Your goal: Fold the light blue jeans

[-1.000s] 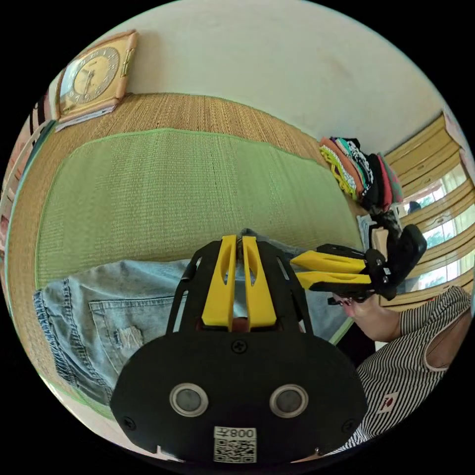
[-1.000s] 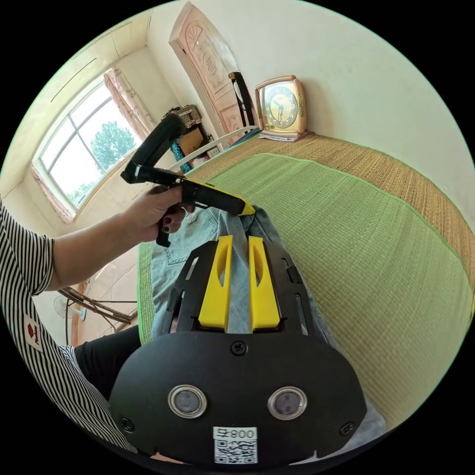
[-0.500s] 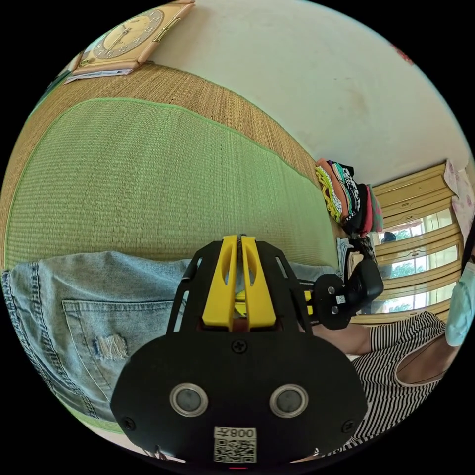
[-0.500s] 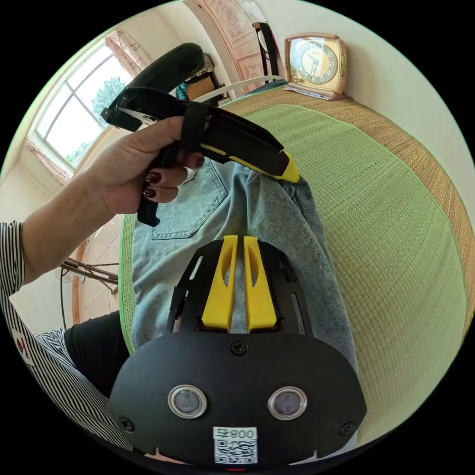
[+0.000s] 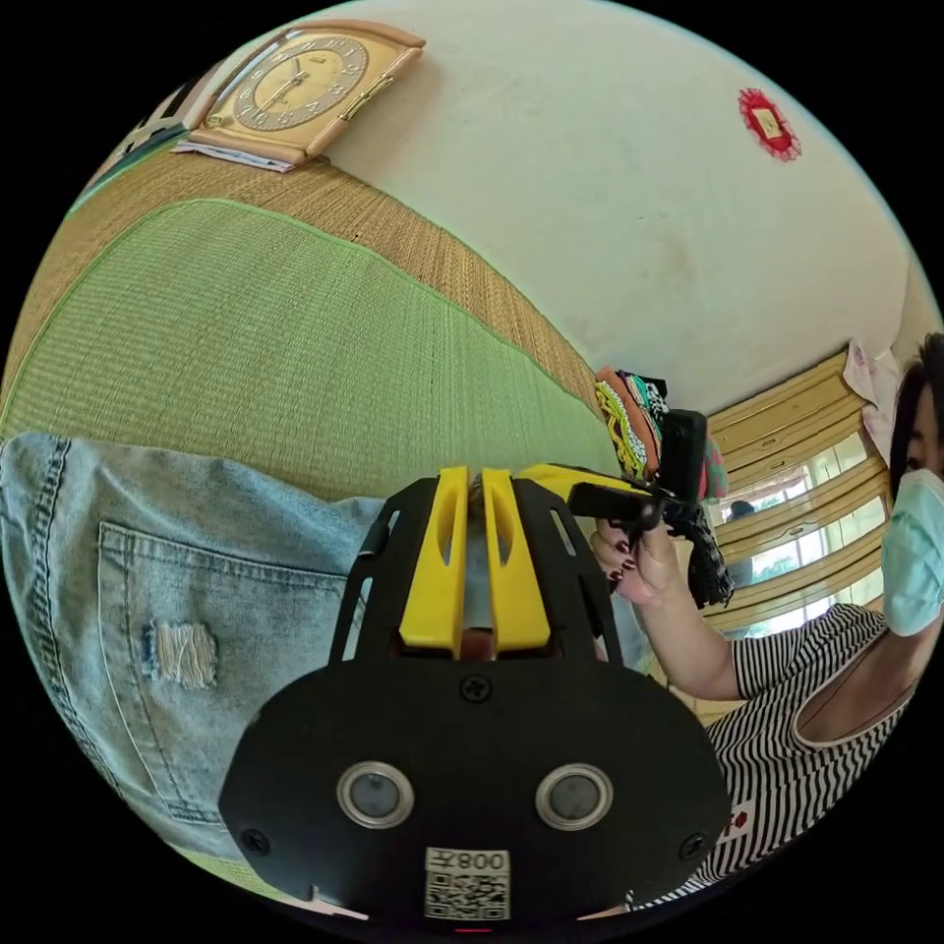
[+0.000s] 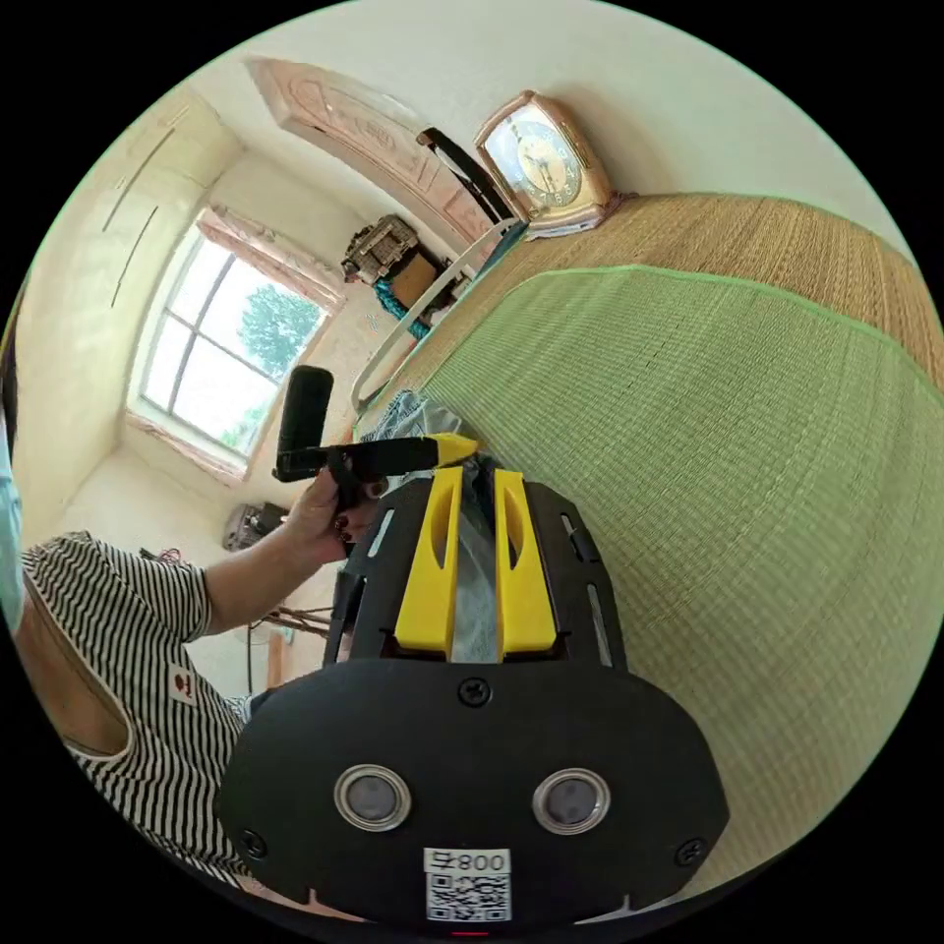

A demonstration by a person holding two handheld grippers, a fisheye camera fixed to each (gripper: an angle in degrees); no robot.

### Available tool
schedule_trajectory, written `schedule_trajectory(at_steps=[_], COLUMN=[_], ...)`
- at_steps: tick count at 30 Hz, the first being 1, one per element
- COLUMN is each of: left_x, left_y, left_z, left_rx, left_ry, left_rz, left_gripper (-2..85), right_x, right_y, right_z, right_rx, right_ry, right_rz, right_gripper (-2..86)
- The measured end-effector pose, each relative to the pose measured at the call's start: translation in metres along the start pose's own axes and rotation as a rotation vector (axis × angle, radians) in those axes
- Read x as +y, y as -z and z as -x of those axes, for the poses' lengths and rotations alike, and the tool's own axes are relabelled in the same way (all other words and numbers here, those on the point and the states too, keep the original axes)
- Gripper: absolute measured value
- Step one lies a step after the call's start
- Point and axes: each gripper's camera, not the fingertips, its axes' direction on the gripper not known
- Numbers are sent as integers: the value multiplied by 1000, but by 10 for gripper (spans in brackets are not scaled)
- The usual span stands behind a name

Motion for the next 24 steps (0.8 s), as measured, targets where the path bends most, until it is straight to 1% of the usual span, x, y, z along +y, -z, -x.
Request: schedule_trajectory(at_steps=[3,4,6,9,11,13,14,17,21,24], left_x=[16,21,26,33,39,46,51,59,66,72], left_y=[13,15,13,4,-9,-20,-23,-22,-19,-16], left_z=[-11,-14,-19,-36,-52,-59,-64,-72,-77,-82], left_rx=[-46,-52,-57,-131,-271,-397,-424,-438,-432,-437], left_ry=[-28,-34,-51,-136,-213,-244,-271,-285,-284,-299], left_rz=[-55,-58,-32,38,127,199,208,204,200,204], left_gripper=[9,8,8,11,10,6,4,2,1,1], right_x=[-3,-2,1,11,17,21,20,15,12,9], right_y=[-21,-23,-25,-16,-7,-3,-6,-25,-38,-48], right_z=[-33,-37,-54,-86,-98,-108,-113,-120,-130,-134], right_rx=[-100,-102,-74,-160,-139,-127,-128,-132,-162,-167], right_ry=[-53,-59,-99,-170,-197,-216,-216,-208,-211,-204], right_rz=[86,92,93,51,19,1,19,95,112,150], right_gripper=[76,76,72,70,71,72,73,78,76,50])
